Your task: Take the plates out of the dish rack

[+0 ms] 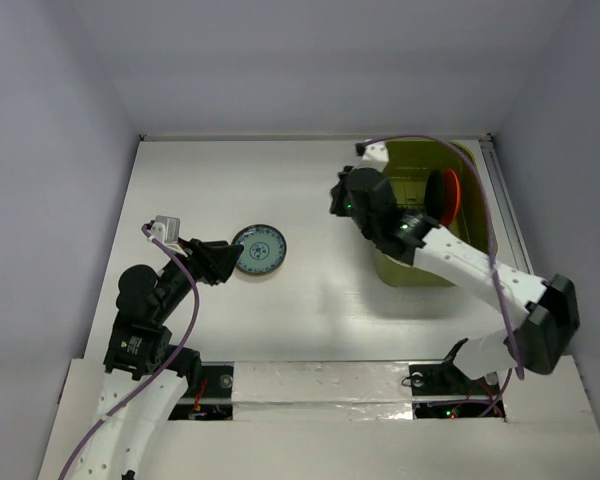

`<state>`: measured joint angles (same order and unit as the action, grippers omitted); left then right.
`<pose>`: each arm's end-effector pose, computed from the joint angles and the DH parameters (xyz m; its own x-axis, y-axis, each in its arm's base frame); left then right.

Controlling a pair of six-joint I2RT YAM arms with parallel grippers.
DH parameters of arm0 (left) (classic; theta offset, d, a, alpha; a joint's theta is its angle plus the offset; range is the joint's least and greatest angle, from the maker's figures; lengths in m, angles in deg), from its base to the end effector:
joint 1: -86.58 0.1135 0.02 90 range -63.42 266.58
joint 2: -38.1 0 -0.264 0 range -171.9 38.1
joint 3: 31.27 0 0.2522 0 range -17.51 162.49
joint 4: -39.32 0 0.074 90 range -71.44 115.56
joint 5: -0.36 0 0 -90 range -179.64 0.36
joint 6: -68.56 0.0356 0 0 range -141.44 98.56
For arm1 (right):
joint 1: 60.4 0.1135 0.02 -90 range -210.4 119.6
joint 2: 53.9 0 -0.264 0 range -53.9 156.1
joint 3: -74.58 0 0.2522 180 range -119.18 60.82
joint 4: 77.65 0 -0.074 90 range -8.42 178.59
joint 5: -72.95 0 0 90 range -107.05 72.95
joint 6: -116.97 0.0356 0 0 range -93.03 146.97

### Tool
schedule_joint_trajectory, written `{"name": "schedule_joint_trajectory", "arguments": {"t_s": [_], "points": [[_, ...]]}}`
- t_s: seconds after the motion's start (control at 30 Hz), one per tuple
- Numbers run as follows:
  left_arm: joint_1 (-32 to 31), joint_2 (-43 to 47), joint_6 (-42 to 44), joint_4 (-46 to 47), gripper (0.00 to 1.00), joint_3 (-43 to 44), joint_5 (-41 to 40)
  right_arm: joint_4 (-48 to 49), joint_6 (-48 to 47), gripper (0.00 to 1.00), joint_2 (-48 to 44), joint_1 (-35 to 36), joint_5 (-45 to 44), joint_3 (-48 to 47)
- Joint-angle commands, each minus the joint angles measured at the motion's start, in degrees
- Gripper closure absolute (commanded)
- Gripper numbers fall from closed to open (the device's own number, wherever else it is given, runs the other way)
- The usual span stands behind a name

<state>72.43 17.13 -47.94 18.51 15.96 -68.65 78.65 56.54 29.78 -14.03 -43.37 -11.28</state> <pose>0.1001 -0.0384 0.3297 -0.1737 -0.3858 -0.9061 0.5548 0.7218 -0.4137 0.2470 0.2363 0.3466 -0.3999 0.2216 -0.8894 -0.1918 0.9286 0.3176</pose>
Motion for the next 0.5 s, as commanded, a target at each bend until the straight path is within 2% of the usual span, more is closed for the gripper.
{"name": "schedule_joint_trajectory", "arguments": {"t_s": [0.0, 0.03, 0.17, 0.23, 0.27, 0.37, 0.47], "points": [[0.18, 0.23, -0.22, 2.83, 0.54, 0.54, 0.71, -10.88, -6.52, 1.0, -4.57, -4.69, -20.15, 1.25], [0.18, 0.49, -0.22, 2.83, 0.54, 0.54, 0.72, -11.77, -7.06, 1.0, -5.53, -9.06, -21.04, 2.21], [0.18, 0.67, -0.22, 2.83, 0.54, 0.54, 0.72, -14.05, -9.43, 0.98, -8.09, -18.74, -20.16, 4.94], [-0.34, 0.67, -0.22, 2.83, 0.54, 0.45, 0.72, -14.85, -10.66, 0.88, -7.31, -20.96, -21.22, 5.04], [-0.35, 0.67, -0.13, 2.83, 0.54, 0.45, 0.72, -15.98, -10.75, 0.77, -6.69, -21.84, -21.74, 4.43], [-0.35, 0.58, -0.22, 2.83, 0.54, 0.45, 0.63, -16.17, -13.12, 0.56, -4.15, -25.88, -21.58, 2.85], [-0.88, 0.49, -0.13, 2.74, 0.54, 0.54, 0.63, -16.17, -16.36, 0.55, -0.46, -30.89, -18.24, -0.49]]}}
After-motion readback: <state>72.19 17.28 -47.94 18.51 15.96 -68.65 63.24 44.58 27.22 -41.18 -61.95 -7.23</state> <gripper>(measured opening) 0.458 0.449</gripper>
